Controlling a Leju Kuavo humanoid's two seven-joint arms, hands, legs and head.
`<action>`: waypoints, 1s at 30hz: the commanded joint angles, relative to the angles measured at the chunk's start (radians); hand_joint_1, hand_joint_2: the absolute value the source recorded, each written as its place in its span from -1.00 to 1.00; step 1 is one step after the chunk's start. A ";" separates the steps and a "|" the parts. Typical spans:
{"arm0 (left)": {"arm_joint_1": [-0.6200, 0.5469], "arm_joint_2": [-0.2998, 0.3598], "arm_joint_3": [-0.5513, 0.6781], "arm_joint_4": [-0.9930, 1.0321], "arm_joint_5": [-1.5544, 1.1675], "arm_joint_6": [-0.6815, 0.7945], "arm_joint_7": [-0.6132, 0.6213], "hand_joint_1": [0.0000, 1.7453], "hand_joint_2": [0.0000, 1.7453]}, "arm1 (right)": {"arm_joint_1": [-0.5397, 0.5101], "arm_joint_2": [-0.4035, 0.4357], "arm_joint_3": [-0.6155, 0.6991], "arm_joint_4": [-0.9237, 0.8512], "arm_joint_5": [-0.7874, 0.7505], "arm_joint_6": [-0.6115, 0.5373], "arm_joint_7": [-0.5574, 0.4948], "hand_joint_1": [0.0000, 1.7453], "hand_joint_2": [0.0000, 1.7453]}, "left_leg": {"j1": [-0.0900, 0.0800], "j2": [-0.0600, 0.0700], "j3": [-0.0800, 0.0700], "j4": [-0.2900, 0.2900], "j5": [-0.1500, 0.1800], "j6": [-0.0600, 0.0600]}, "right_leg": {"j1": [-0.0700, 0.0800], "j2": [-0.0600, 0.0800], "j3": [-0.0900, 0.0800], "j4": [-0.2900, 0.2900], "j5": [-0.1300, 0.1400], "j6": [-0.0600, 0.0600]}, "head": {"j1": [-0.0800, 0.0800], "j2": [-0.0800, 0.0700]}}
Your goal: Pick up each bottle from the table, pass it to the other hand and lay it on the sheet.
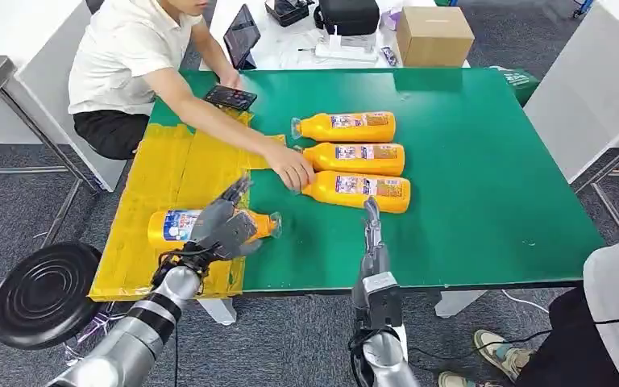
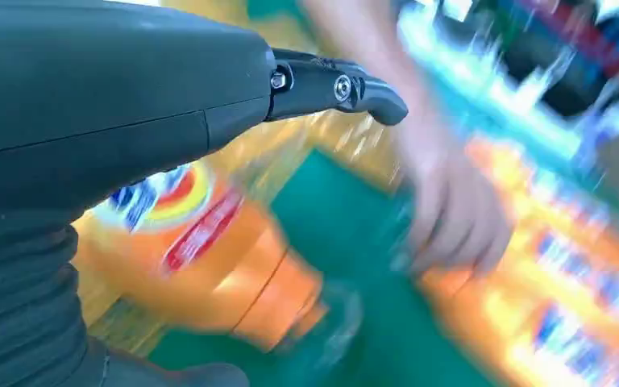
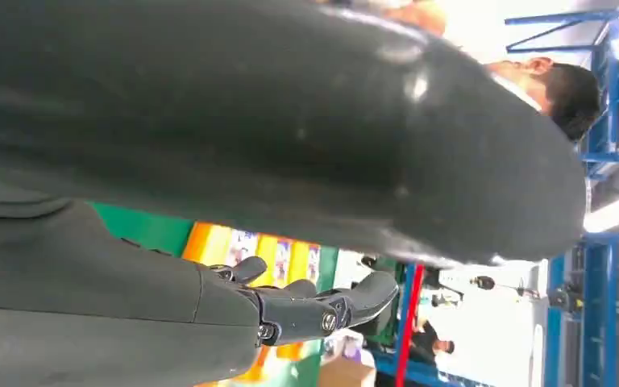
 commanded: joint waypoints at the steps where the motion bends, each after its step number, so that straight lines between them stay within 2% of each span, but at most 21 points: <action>1: 0.121 -0.050 -0.111 -0.309 0.055 0.263 -0.069 -1.00 1.00 | -0.025 -0.075 0.003 0.016 0.112 -0.161 -0.002 -1.00 1.00 | 0.001 0.000 0.000 0.000 0.000 -0.001 | 0.001 -0.001 0.001 -0.001 0.000 -0.001 | 0.000 0.000; 2: 0.129 -0.043 -0.119 -0.322 0.066 0.268 -0.069 -1.00 1.00 | -0.032 -0.086 0.003 0.027 0.163 -0.194 -0.002 -1.00 1.00 | 0.002 0.000 0.000 0.000 0.000 -0.001 | 0.002 -0.001 0.001 -0.001 0.000 -0.002 | 0.000 0.000; 4: 0.154 -0.037 -0.110 -0.354 0.138 0.230 -0.067 -1.00 1.00 | -0.053 -0.124 0.003 0.071 0.358 -0.296 0.078 -1.00 1.00 | 0.002 0.001 0.001 0.000 0.000 -0.001 | 0.002 -0.001 0.002 -0.002 0.000 -0.002 | 0.001 0.000; 5: 0.175 -0.047 -0.086 -0.367 0.255 0.143 -0.037 -1.00 1.00 | -0.058 -0.142 0.003 0.082 0.415 -0.299 0.129 -1.00 1.00 | 0.002 0.002 0.001 -0.001 0.000 -0.002 | 0.002 0.000 0.003 -0.002 0.001 -0.002 | 0.000 0.000; 8: 0.182 -0.044 -0.091 -0.366 0.259 0.142 -0.039 -1.00 1.00 | -0.060 -0.152 -0.006 0.092 0.414 -0.294 0.127 -1.00 1.00 | 0.001 0.002 0.002 -0.001 0.000 -0.001 | 0.002 0.001 0.003 -0.003 0.001 -0.002 | 0.000 0.000; 10: 0.198 -0.048 -0.106 -0.355 0.264 0.134 -0.039 -1.00 1.00 | -0.076 -0.165 -0.002 0.133 0.513 -0.295 0.213 -1.00 1.00 | 0.000 0.001 0.000 -0.001 0.000 -0.001 | 0.001 0.000 0.001 -0.001 0.000 -0.001 | 0.000 0.000; 11: 0.208 -0.057 -0.112 -0.346 0.325 0.080 -0.037 -1.00 1.00 | -0.102 -0.180 -0.008 0.187 0.581 -0.302 0.275 -1.00 1.00 | 0.002 0.001 0.001 0.000 0.000 -0.001 | 0.002 0.000 0.001 -0.002 0.001 -0.002 | 0.001 0.000; 15: 0.210 -0.063 -0.133 -0.328 0.327 0.084 -0.042 -1.00 1.00 | -0.136 -0.188 -0.021 0.249 0.598 -0.307 0.285 -1.00 1.00 | 0.001 0.002 0.002 -0.001 0.000 -0.001 | 0.002 0.000 0.003 -0.003 0.001 -0.002 | 0.000 0.000; 18: 0.214 -0.062 -0.163 -0.329 0.321 0.068 -0.030 -1.00 1.00 | -0.189 -0.212 -0.018 0.355 0.746 -0.290 0.415 -1.00 1.00 | 0.001 0.001 0.001 -0.001 0.000 -0.001 | 0.001 0.000 0.001 -0.002 0.001 -0.002 | 0.000 0.000; 19: 0.218 -0.064 -0.163 -0.332 0.335 0.058 -0.025 -1.00 1.00 | -0.198 -0.218 -0.015 0.375 0.771 -0.290 0.430 -1.00 1.00 | 0.000 0.002 0.001 -0.001 0.000 -0.001 | 0.000 0.001 0.001 -0.002 0.001 -0.001 | 0.000 0.000; 21: 0.230 -0.093 -0.139 -0.320 0.486 0.000 0.032 -1.00 1.00 | -0.218 -0.219 -0.028 0.430 0.779 -0.302 0.433 -1.00 1.00 | 0.001 0.001 0.001 -0.001 0.000 -0.001 | 0.001 0.000 0.002 -0.002 0.000 -0.001 | 0.000 0.000; 25: 0.167 -0.112 -0.170 -0.235 0.600 0.030 0.066 -1.00 1.00 | -0.290 -0.222 -0.018 0.534 0.818 -0.310 0.464 -1.00 1.00 | 0.001 0.001 0.001 0.000 0.000 -0.001 | 0.001 0.000 0.001 -0.002 0.001 -0.002 | 0.000 0.000; 27: 0.155 -0.115 -0.172 -0.224 0.613 0.031 0.071 -1.00 1.00 | -0.306 -0.221 -0.019 0.540 0.818 -0.297 0.471 -1.00 1.00 | 0.001 0.001 0.000 0.001 0.000 -0.001 | 0.001 0.000 0.000 -0.001 0.001 -0.002 | 0.000 0.000; 30: 0.141 -0.117 -0.190 -0.200 0.676 0.021 0.111 -1.00 1.00 | -0.350 -0.236 0.007 0.567 0.870 -0.246 0.538 -1.00 1.00 | 0.000 0.001 0.000 0.000 0.000 -0.001 | 0.001 0.001 0.000 -0.001 0.001 -0.002 | 0.000 0.000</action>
